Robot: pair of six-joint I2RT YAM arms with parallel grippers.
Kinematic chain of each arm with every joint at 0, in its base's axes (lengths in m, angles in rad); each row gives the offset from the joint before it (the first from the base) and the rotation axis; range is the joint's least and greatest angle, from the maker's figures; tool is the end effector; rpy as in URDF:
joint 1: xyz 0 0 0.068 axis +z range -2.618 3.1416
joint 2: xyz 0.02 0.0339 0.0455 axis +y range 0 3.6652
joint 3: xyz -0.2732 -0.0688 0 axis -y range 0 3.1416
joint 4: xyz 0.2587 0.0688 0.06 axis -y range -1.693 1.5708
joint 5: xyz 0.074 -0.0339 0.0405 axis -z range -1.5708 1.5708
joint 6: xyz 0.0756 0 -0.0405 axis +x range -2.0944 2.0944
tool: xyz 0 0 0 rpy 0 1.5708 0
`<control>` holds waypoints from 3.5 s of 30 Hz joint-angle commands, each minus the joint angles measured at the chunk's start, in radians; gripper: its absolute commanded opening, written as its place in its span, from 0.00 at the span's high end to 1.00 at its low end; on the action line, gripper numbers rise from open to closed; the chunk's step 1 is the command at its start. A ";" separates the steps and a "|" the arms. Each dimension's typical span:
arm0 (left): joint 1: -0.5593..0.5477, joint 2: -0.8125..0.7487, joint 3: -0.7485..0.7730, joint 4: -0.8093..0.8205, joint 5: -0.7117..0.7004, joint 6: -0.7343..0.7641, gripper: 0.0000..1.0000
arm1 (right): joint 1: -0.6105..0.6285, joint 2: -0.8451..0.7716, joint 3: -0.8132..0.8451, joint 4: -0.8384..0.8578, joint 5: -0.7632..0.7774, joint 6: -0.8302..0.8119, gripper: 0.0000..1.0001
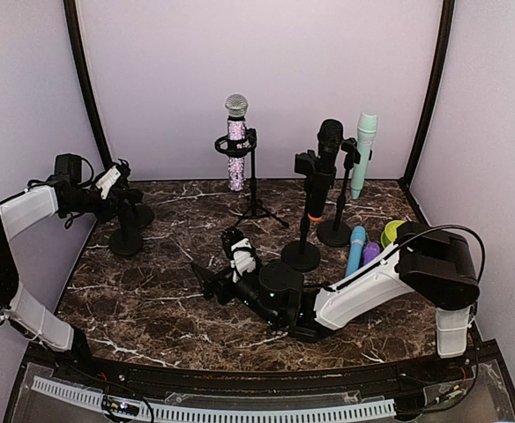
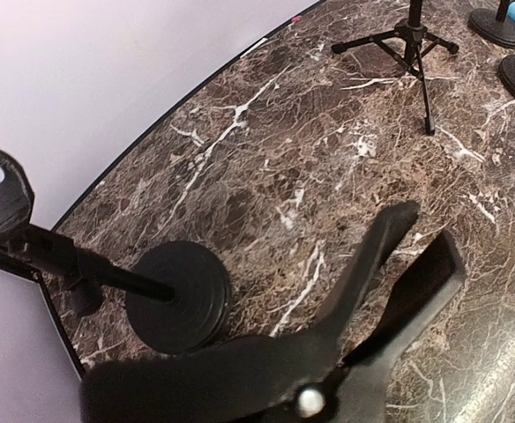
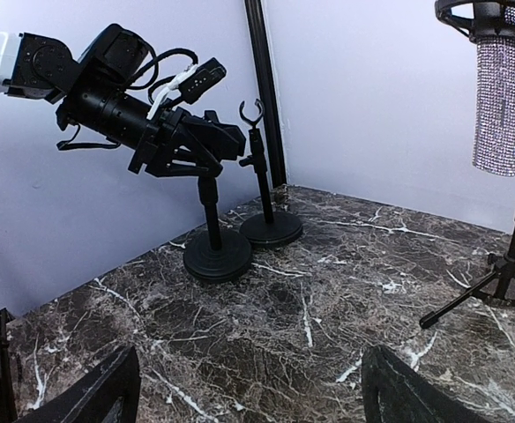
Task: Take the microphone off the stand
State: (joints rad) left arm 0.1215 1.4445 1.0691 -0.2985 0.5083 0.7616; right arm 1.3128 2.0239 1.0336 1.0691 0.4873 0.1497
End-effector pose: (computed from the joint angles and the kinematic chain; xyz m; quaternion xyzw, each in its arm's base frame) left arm 0.3595 0.0068 0.2581 0.3779 0.7936 -0.0255 0.4762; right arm 0.1547 0.4474 0.1868 -0.2138 0.6477 0.3541 0.6398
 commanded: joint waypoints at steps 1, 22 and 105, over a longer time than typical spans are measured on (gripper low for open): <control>0.032 -0.009 0.028 -0.036 -0.036 0.051 0.80 | -0.004 -0.018 -0.014 0.039 0.014 0.008 0.13; 0.046 -0.143 0.092 -0.180 -0.122 -0.114 0.01 | -0.033 -0.240 -0.098 -0.077 0.149 -0.014 0.05; 0.028 -0.291 0.190 -0.687 0.509 -0.059 0.01 | -0.152 -0.384 0.399 -0.569 -0.208 -0.164 0.76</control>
State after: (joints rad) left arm 0.1631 1.1889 1.2987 -0.9844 0.9737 0.6670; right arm 1.0969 1.5581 1.3289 0.3328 0.3058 -0.0170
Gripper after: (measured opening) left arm 0.988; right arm 0.488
